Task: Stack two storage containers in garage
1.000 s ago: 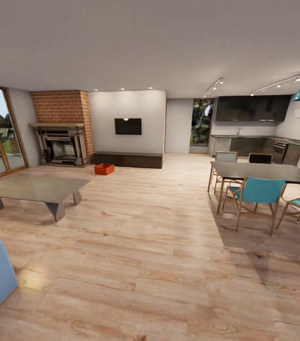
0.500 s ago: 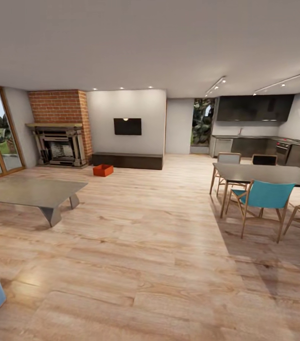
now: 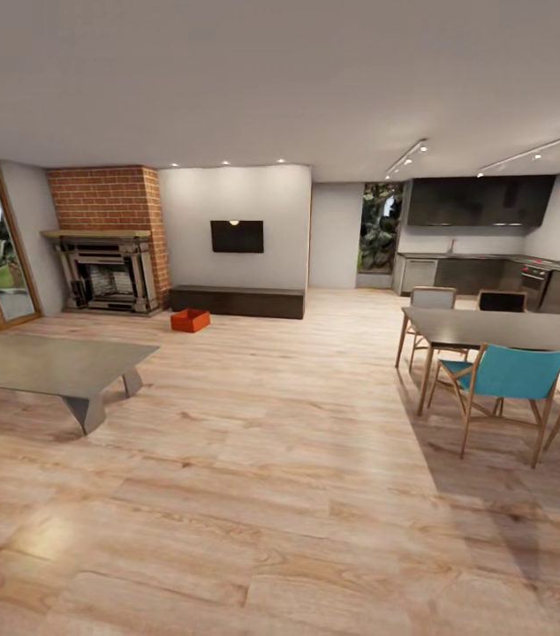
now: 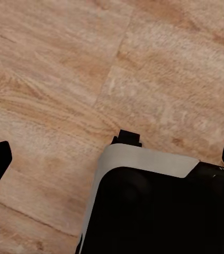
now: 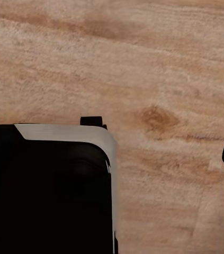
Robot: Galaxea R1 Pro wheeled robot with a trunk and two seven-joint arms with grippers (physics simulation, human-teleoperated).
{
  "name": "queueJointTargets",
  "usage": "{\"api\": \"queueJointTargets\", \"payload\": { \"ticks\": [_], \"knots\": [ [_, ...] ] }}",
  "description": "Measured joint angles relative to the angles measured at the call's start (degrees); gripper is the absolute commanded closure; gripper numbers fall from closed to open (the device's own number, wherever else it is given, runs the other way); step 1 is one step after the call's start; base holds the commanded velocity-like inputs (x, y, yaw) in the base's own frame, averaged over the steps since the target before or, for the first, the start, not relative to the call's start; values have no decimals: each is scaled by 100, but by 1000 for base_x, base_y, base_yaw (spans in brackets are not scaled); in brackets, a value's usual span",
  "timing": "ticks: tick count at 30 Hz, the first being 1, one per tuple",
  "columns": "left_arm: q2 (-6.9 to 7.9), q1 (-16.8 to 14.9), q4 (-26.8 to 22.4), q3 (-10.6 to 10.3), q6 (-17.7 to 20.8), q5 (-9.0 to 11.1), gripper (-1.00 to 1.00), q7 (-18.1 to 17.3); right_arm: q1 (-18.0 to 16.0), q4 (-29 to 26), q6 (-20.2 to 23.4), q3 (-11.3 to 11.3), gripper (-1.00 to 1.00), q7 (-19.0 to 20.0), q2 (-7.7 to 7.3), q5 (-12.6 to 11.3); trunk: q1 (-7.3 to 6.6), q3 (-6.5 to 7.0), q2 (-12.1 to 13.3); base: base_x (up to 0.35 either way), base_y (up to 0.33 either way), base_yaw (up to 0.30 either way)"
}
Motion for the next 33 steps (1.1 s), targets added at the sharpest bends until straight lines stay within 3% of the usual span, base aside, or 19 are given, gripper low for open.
{"api": "queueJointTargets", "payload": {
  "ticks": [33],
  "knots": [
    [0,0,2,0,0,0,-100,0,0,-2,-27,-7,-100,0,-2,0,0,0,1,323,0,0]
  ]
}}
